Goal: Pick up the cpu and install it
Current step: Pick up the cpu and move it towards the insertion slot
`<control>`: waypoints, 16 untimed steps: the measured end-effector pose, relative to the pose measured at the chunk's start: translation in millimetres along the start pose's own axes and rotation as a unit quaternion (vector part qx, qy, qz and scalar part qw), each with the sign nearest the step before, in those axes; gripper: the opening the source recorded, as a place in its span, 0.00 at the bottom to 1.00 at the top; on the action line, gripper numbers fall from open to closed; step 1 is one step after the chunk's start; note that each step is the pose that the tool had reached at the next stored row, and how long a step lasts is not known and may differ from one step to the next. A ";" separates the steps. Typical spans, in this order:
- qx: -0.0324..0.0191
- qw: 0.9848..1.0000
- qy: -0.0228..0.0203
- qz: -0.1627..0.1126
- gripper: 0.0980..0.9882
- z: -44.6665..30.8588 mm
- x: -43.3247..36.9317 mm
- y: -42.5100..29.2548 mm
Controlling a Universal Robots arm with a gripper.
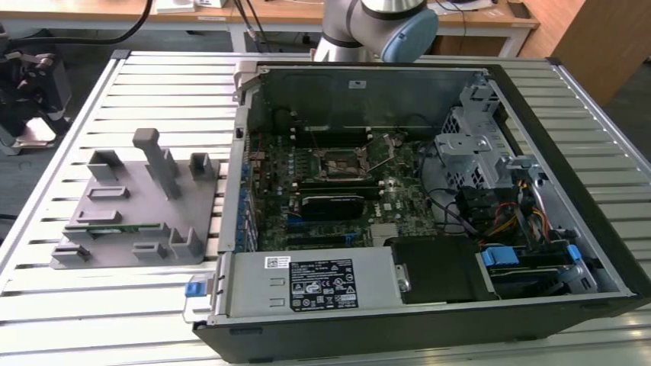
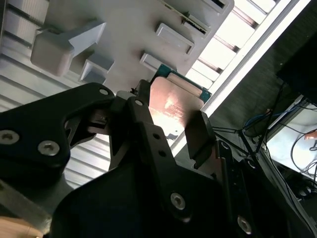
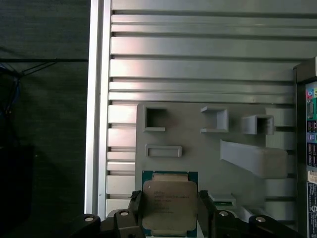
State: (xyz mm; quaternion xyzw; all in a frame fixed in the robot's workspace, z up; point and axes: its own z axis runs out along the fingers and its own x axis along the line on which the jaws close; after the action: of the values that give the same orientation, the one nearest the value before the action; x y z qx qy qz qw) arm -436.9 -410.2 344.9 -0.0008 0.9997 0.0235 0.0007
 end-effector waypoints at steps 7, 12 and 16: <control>0.000 1.000 0.000 0.000 0.48 -2.5 -3.9 0.1; 0.000 1.000 0.000 0.000 0.48 -11.7 -3.9 0.6; 0.000 1.000 0.000 0.000 0.48 -18.5 -3.9 0.9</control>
State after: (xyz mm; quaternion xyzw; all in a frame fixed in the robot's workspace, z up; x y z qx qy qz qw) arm -433.0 -410.2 363.4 -0.0007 0.9997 0.0235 0.0007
